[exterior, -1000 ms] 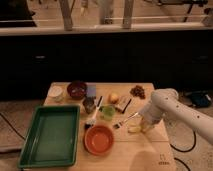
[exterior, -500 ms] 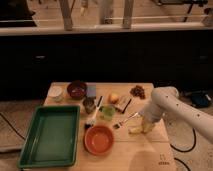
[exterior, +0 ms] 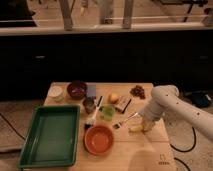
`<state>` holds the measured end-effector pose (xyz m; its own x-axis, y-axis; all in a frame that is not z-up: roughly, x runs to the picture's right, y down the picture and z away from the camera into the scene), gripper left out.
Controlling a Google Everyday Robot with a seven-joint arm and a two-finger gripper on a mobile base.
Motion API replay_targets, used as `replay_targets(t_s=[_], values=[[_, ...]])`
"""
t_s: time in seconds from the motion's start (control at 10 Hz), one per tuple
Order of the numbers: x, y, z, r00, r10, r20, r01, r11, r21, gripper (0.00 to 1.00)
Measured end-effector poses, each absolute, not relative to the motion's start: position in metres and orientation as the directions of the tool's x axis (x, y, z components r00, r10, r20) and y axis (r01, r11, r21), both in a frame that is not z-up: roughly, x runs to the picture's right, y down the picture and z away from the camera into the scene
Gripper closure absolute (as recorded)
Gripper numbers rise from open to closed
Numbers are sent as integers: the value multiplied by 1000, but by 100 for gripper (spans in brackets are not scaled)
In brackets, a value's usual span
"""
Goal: Place banana in table surface
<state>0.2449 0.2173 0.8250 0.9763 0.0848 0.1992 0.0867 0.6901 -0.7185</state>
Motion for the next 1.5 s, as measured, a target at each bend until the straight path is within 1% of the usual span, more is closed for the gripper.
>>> replay_targets(t_s=[0.5, 0.8, 1.1, 1.5], values=[[248, 173, 796, 976, 54, 211, 110, 714, -692, 100], [244, 140, 767, 974, 15, 225, 146, 718, -681, 100], [234, 126, 747, 971, -37, 237, 193, 709, -678, 100], [231, 124, 734, 967, -61, 246, 216, 704, -677, 100]])
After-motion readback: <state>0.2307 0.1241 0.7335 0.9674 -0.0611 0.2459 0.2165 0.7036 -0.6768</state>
